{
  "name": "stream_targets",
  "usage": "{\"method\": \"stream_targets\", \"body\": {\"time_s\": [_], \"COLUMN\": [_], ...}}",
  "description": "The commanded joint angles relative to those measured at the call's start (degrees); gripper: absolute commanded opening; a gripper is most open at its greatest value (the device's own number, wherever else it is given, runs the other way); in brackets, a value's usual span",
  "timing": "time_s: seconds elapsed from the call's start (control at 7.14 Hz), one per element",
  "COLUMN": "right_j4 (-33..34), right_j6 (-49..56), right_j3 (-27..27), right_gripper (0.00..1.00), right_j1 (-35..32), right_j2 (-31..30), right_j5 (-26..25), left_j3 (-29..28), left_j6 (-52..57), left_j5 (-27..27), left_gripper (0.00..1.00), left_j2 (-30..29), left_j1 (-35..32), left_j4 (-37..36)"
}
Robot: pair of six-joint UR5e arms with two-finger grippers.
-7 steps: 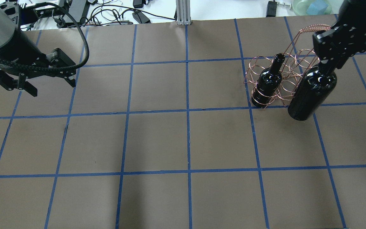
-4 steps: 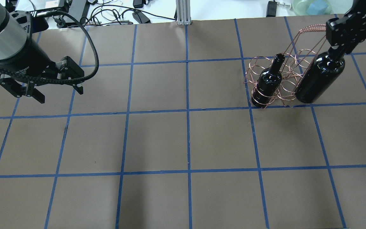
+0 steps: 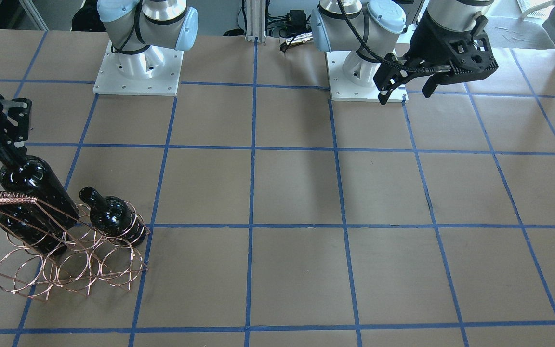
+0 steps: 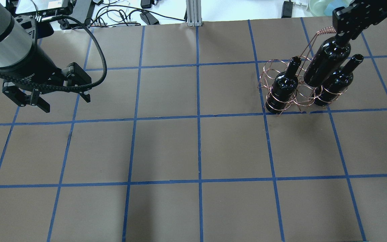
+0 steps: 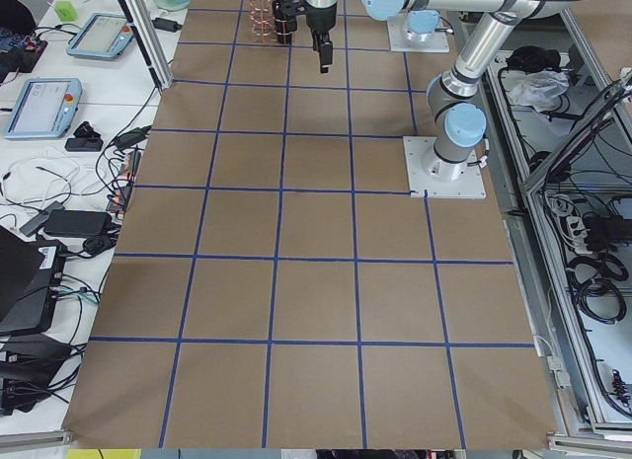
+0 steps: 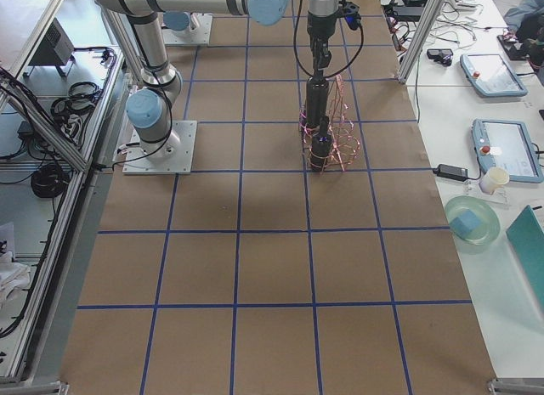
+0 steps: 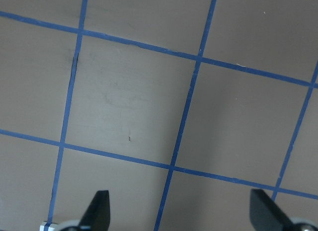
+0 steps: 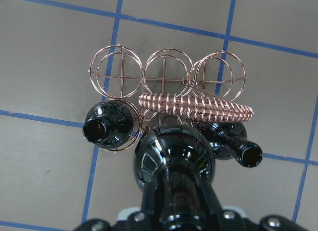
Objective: Place wine into wine basket
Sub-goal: 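Lower the bottle into the empty rack slot beside the other bottles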
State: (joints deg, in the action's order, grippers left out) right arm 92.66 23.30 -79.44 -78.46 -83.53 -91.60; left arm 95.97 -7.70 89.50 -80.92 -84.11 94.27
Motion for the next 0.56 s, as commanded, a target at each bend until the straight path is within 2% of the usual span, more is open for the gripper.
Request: {"method": "stream_targets", "body": {"time_s": [0.0, 0.42], "right_j4": [1.6, 0.9], "right_j6": [1.4, 1.5], "right_j3": [0.4, 0.0], "right_gripper": [0.0, 0.0], "right_j1": [-0.1, -0.3], "right_j2": [1.6, 2.6], "right_j5": [0.0, 1.0], "left_j3": [0.1, 0.1], "left_j6": [0.1, 0.1], "left_j5": [0.3, 0.3], "left_gripper": [1.0, 1.0], "left_j2": [0.1, 0.1], "left_j1": [0.0, 0.0], "left_j4": [0.0, 0.0]}}
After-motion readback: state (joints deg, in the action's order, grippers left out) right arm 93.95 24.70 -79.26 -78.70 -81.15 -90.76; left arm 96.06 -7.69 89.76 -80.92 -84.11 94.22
